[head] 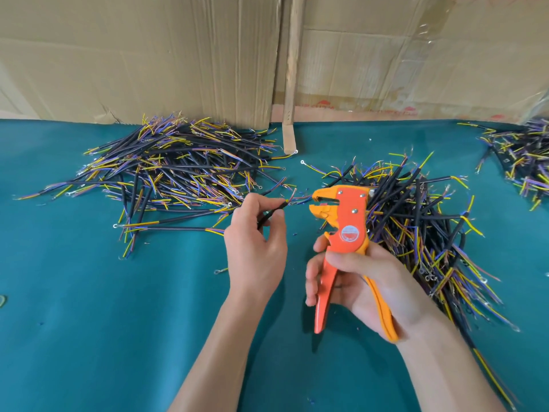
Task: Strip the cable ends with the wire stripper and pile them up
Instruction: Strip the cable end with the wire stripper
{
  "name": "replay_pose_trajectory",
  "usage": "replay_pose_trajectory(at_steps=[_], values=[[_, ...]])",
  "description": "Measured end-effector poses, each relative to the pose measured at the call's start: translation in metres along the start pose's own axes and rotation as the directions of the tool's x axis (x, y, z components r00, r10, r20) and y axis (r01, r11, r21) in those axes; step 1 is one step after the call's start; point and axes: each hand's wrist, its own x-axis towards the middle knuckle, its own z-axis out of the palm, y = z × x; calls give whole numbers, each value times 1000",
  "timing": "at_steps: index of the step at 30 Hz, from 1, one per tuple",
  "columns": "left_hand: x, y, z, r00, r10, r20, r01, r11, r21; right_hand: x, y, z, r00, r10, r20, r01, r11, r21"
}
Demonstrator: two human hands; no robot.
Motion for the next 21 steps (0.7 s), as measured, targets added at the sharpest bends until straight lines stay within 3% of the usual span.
replay_pose_trajectory(at_steps=[4, 12, 21], values=[[-3, 1, 3, 998, 40, 43, -41, 998, 37, 2, 5, 6, 998, 54, 12, -54, 997, -46], [-1, 2, 1, 999, 30, 39, -29, 999, -31, 4, 5, 6, 999, 43, -25, -41, 996, 77], [-1, 0, 0, 992, 114, 48, -114, 993, -3, 3, 5, 2, 998, 58, -14, -58, 998, -24]])
